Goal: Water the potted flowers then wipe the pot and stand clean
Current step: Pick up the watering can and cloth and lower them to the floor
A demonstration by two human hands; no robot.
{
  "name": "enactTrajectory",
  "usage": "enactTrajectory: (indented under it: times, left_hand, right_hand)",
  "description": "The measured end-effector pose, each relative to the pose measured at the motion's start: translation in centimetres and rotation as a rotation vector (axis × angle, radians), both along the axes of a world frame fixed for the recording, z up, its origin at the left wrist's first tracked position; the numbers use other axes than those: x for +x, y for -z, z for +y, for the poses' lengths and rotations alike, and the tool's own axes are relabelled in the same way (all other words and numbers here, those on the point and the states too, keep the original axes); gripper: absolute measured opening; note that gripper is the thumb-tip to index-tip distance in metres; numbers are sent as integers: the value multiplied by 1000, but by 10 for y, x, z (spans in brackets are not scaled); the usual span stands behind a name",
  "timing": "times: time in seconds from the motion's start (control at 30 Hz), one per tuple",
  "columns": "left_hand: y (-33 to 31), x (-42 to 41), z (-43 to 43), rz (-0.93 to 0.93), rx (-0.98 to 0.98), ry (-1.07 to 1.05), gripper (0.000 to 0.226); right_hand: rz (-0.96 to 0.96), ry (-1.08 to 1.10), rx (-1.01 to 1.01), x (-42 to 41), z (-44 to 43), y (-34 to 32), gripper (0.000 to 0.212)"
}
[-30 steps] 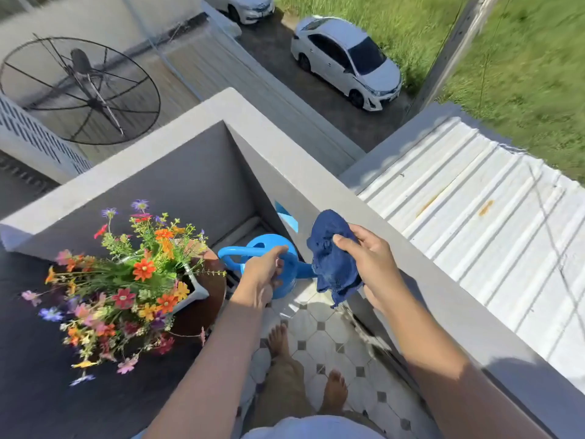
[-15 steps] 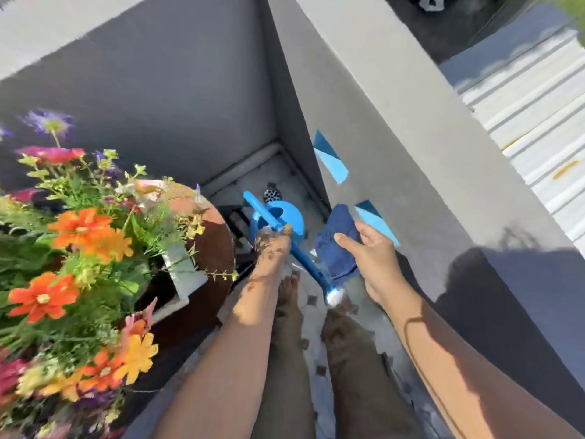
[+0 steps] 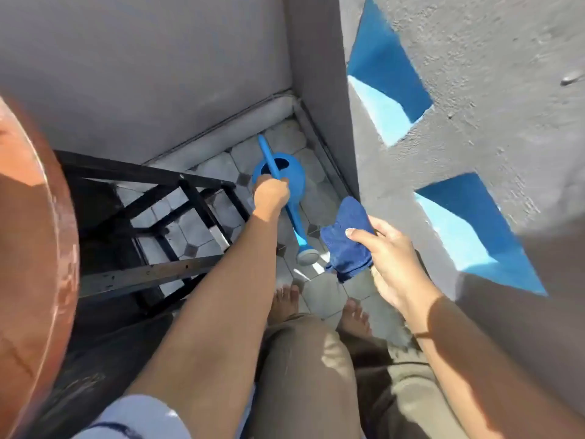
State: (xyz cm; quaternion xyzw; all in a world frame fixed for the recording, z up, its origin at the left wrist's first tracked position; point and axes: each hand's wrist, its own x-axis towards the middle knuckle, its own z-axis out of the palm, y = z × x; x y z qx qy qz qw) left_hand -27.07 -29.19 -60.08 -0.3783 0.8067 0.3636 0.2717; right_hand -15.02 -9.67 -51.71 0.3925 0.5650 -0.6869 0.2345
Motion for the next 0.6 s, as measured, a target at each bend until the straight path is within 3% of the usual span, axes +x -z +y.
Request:
enactTrajectory:
  times: [0.17, 0.43, 0.6]
  left_hand:
    - [63, -23, -10, 52, 14, -12, 42]
    - [119, -39, -26, 115, 30, -35, 38]
    - [116, -23, -32, 225, 147, -273, 44]
  right_hand:
    - [27, -70, 16, -18, -2, 44, 36]
    - [137, -132, -49, -70, -23, 87, 32]
    - [169, -201, -69, -91, -41, 88, 38]
